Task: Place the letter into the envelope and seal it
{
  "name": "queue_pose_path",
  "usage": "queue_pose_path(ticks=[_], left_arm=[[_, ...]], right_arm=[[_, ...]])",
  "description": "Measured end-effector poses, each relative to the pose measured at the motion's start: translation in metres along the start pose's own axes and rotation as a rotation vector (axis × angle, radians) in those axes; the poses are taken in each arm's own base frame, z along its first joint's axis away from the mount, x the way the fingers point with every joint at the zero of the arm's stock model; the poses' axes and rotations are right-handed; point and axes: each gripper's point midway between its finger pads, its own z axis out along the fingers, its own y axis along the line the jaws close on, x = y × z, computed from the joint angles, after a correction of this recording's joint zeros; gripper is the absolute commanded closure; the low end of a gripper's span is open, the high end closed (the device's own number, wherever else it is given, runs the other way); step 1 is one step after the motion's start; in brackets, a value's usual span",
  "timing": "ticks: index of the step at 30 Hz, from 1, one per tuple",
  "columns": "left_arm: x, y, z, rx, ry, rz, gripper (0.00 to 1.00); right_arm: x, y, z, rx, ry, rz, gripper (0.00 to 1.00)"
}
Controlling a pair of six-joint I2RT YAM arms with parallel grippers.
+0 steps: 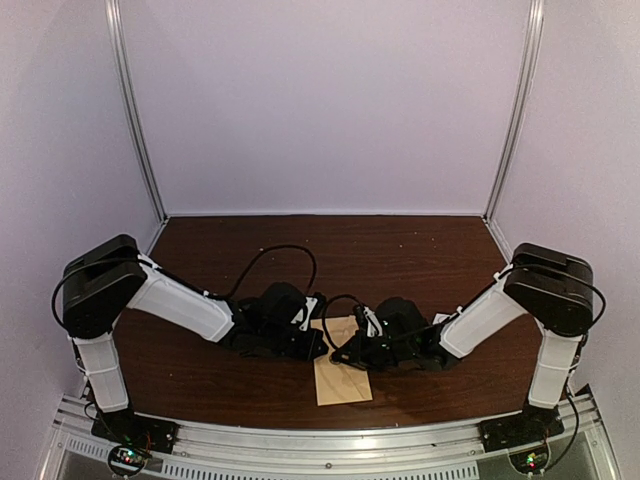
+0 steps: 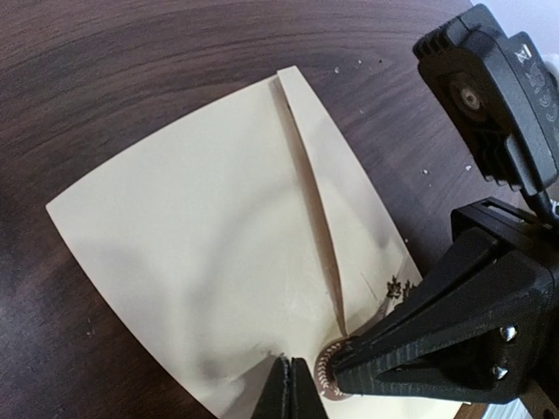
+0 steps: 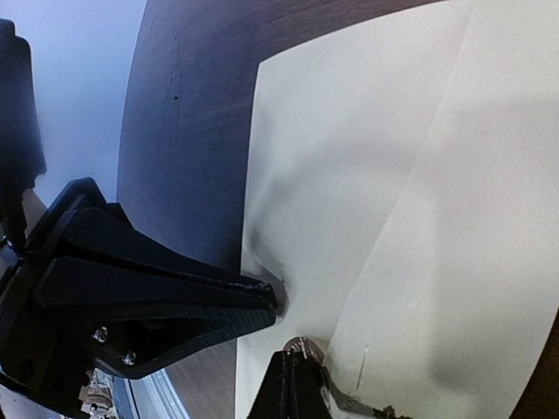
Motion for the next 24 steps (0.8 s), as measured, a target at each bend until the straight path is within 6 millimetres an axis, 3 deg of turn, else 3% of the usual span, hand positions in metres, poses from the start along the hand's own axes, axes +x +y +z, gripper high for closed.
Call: queue_pose_path(ticks=[14,24], left_arm=[[-0.001,-0.001,0.001,0.007,-0.005,-0.008,1.0],[-0.001,-0.001,0.001,0.006,-0.006,-0.012,1.0]], right_arm=[[0.01,0.002,0.0,-0.043,0.017,0.013,1.0],[0.018,-0.006,-0.017,-0.025,0.009,0.054,1.0]])
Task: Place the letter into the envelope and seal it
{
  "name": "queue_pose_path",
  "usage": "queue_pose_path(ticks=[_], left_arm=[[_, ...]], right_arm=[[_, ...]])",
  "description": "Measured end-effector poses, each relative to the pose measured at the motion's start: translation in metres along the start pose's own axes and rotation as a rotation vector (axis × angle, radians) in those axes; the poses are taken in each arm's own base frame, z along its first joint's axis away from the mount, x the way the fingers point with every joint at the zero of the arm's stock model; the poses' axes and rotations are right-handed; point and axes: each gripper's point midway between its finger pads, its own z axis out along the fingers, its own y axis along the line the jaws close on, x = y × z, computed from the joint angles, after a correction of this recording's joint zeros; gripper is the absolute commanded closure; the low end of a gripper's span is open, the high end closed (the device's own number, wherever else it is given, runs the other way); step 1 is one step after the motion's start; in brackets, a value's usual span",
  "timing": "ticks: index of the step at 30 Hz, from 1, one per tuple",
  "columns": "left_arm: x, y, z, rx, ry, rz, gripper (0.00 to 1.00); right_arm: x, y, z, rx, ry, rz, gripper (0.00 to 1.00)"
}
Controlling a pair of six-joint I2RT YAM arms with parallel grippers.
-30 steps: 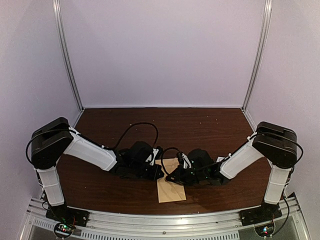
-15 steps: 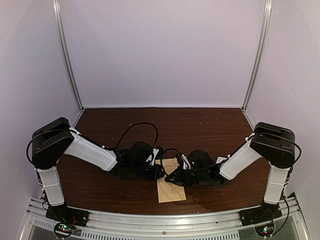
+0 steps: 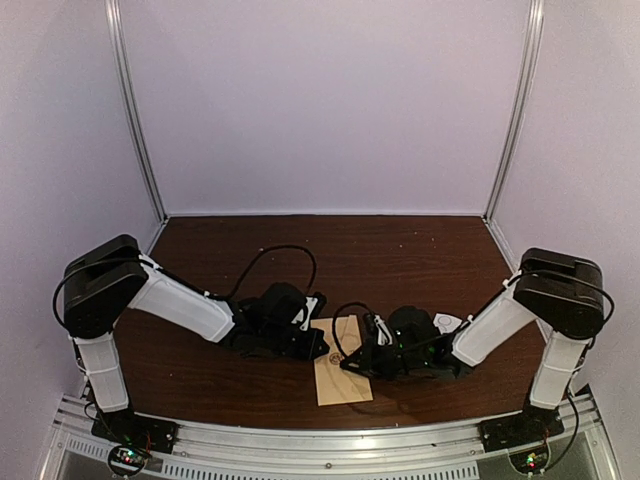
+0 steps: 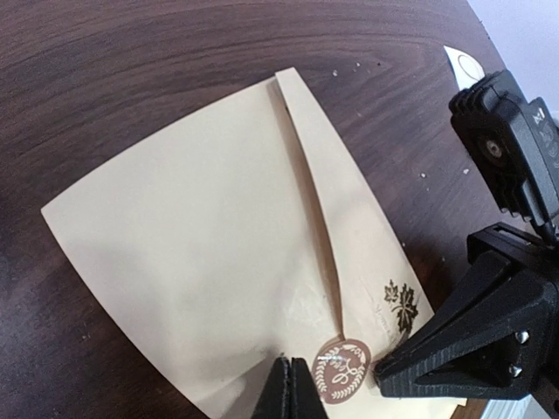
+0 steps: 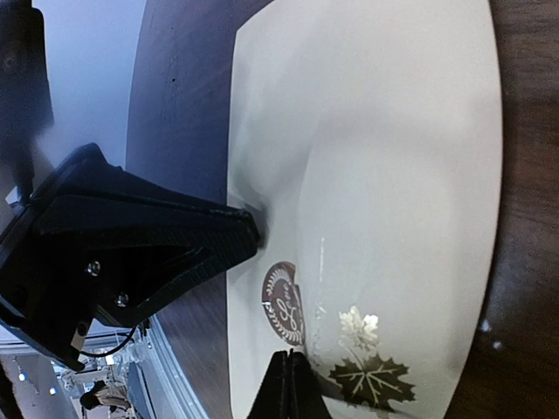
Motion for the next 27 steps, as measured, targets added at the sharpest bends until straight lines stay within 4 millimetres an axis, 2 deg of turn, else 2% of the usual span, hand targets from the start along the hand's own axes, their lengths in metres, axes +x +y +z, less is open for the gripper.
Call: queue_pose_path(ticks=[4,9,12,14,16,18,19,22,25,27], left_arm=[[0.0,0.0,0.0,0.0,0.0,0.0,0.98],[-0.003,-0.001,-0.008,-0.011,-0.004,0.001,0.8],[-0.02,-0.011,-0.03,-0.013,-0.053,0.013,0.63],[-0.04,-0.024,-0.053,0.001,-0.12,0.02,0.5],[-0.061,-0.037,-0.079,0.019,-0.201,0.032,0.35],[-0.075,-0.045,-0.099,0.026,-0.262,0.04,0.24],[-0.082,-0.048,-0.111,0.026,-0.293,0.035,0.2],[-0.093,-0.048,-0.129,0.021,-0.337,0.038,0.14],[-0.102,-0.033,-0.138,-0.014,-0.356,0.03,0.13],[-0.109,-0.016,-0.141,-0.047,-0.366,0.021,0.13]], right_arm=[[0.002,-0.002,-0.007,0.013,-0.003,0.006,1.0],[0.002,0.004,-0.021,0.022,-0.009,-0.008,0.86],[-0.004,0.025,-0.037,-0.016,-0.034,-0.048,0.73],[-0.011,0.05,-0.054,-0.064,-0.071,-0.092,0.56],[-0.017,0.063,-0.064,-0.079,-0.098,-0.122,0.4],[-0.023,0.074,-0.076,-0.083,-0.13,-0.148,0.28],[-0.027,0.079,-0.082,-0.08,-0.151,-0.171,0.22],[-0.04,0.09,-0.096,-0.058,-0.204,-0.213,0.09],[-0.057,0.095,-0.104,-0.009,-0.254,-0.249,0.03],[-0.072,0.09,-0.109,0.052,-0.285,-0.267,0.01]])
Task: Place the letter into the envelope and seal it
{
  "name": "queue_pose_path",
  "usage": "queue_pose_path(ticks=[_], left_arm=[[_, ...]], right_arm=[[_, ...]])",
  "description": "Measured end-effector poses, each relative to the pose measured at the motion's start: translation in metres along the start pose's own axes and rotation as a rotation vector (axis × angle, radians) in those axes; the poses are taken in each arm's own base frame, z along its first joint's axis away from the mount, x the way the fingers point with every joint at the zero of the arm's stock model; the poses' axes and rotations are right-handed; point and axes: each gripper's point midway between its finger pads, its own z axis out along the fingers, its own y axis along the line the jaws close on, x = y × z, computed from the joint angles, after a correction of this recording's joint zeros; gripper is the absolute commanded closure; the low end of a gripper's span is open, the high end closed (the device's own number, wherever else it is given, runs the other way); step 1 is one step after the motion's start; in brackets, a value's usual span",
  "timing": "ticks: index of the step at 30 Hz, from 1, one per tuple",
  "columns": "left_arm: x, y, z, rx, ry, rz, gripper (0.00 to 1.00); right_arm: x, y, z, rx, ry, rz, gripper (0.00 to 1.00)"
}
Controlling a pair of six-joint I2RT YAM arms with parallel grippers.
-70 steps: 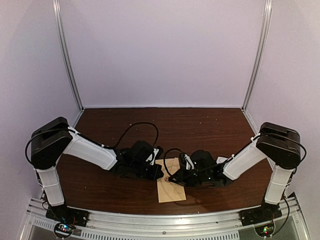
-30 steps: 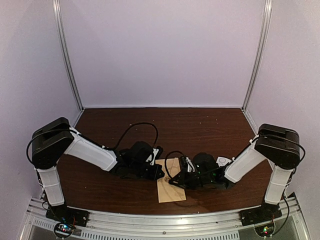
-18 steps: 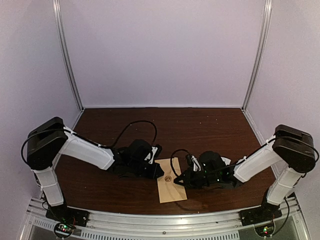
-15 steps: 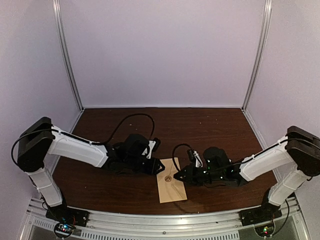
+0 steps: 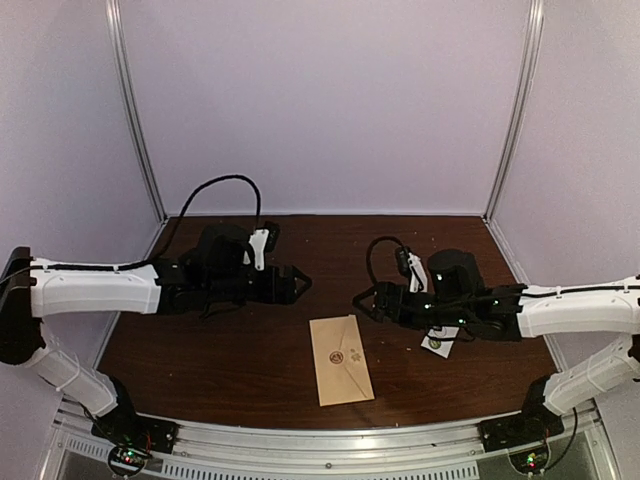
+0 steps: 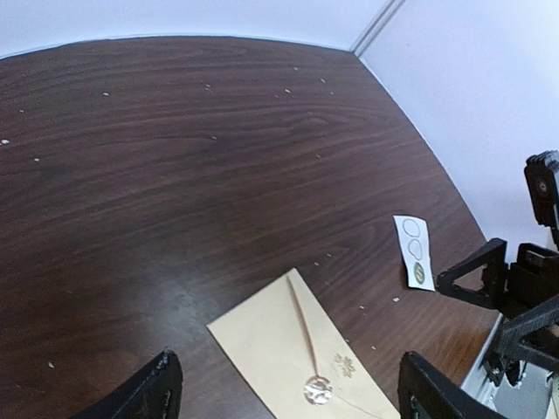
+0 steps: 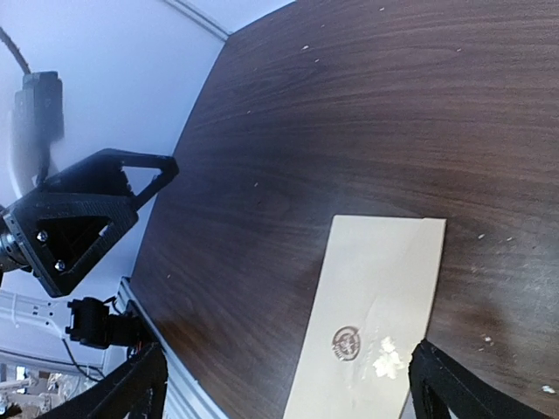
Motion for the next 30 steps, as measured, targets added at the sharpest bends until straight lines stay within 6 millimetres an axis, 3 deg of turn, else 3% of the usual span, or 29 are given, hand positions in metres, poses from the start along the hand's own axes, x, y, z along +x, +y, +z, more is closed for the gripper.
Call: queue_pose_path(ticks=[3,7,12,16,19,22,26,30], left_arm=[[-0.016,0.041,-0.002,-0.068,-0.024,-0.018,0.12],[-0.031,0.124,-0.021,-0.204,-0.069,-0.069,0.13],[-0.035,0.234,-0.084,-0.403,-0.178,-0.168,0.1],[-0.033,0.296,-0.148,-0.562,-0.316,-0.238,0.04],[-0.027,0.314,-0.18,-0.648,-0.407,-0.253,0.05],[-0.026,0.316,-0.192,-0.697,-0.456,-0.221,0.04],[-0.014,0.324,-0.211,-0.807,-0.527,-0.163,0.02],[-0.005,0.327,-0.222,-0.873,-0.563,-0.11,0.02]], right_arm=[[-0.022,-0.028,0.0,0.099,-0.037,-0.007,0.0],[-0.055,-0.094,-0.013,0.264,-0.101,0.031,0.0],[-0.093,-0.177,-0.061,0.452,-0.217,0.085,0.0],[-0.12,-0.217,-0.113,0.557,-0.34,0.098,0.0],[-0.135,-0.236,-0.157,0.623,-0.46,0.09,0.0],[-0.142,-0.239,-0.189,0.673,-0.569,0.048,0.0],[-0.143,-0.232,-0.217,0.712,-0.721,-0.047,0.0],[-0.131,-0.235,-0.241,0.755,-0.885,-0.128,0.0]])
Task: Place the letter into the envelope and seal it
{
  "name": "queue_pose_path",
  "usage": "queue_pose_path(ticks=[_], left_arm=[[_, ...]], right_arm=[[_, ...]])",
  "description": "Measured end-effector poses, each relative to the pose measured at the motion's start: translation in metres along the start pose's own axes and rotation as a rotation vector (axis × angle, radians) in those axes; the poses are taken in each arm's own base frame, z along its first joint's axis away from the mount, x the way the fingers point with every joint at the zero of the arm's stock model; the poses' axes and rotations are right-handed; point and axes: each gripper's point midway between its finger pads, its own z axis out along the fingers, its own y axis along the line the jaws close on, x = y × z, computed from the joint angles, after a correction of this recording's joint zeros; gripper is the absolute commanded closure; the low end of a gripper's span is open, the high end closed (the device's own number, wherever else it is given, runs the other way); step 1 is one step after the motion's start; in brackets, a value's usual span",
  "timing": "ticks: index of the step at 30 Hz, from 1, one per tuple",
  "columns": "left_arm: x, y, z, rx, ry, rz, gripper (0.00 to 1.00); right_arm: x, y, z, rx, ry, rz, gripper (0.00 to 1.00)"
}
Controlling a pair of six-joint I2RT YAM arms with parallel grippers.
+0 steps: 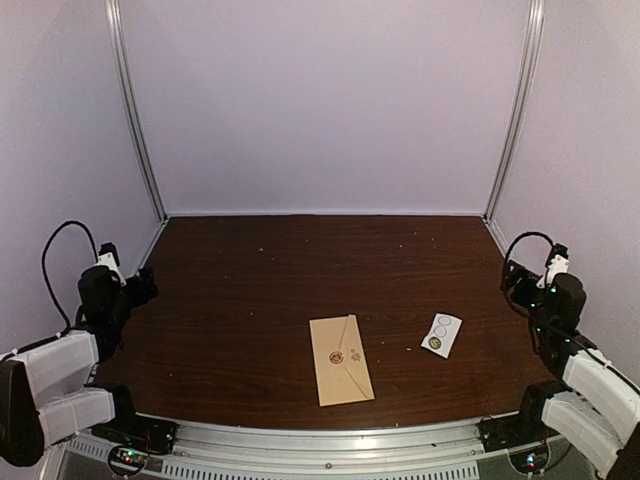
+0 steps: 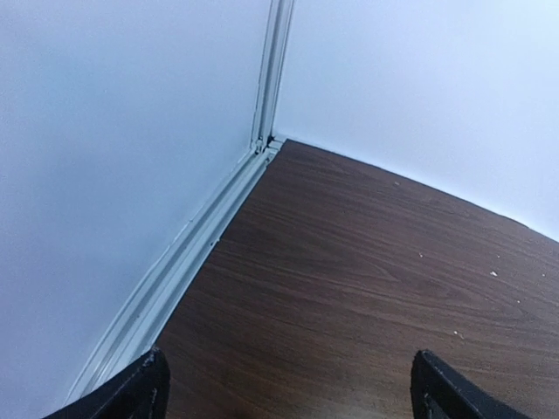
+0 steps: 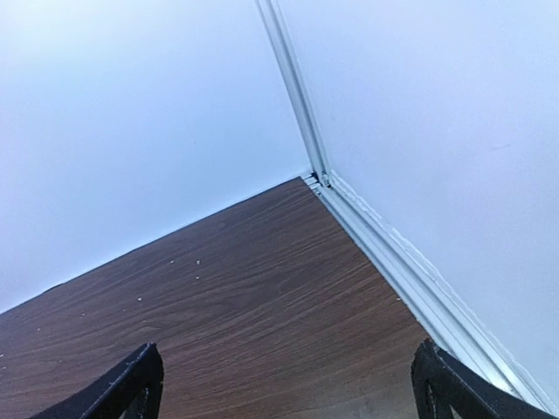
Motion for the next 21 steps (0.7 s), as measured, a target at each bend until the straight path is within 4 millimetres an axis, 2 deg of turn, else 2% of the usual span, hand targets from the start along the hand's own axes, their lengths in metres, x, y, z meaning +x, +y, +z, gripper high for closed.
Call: queue_pose_path(ticks=[4,8,12,21], left_arm=[[-0.013,0.003,-0.005,-0.01,-0.093,0.038,0.02],[-0.001,0.01,-0.01,-0.029,-0.116,0.079,0.02],[0.007,0.013,-0.01,-0.038,-0.106,0.104,0.02],[0.008,0.013,-0.007,-0.041,-0.11,0.113,0.02]], right_arm=[[0.006,-0.023,-0.013,0.066,-0.101,-0.035,0.0],[-0.001,-0.034,-0.02,0.113,-0.184,-0.055,0.0],[-0.008,-0.036,-0.022,0.128,-0.224,-0.054,0.0],[-0.015,-0.035,-0.023,0.129,-0.251,-0.054,0.0]])
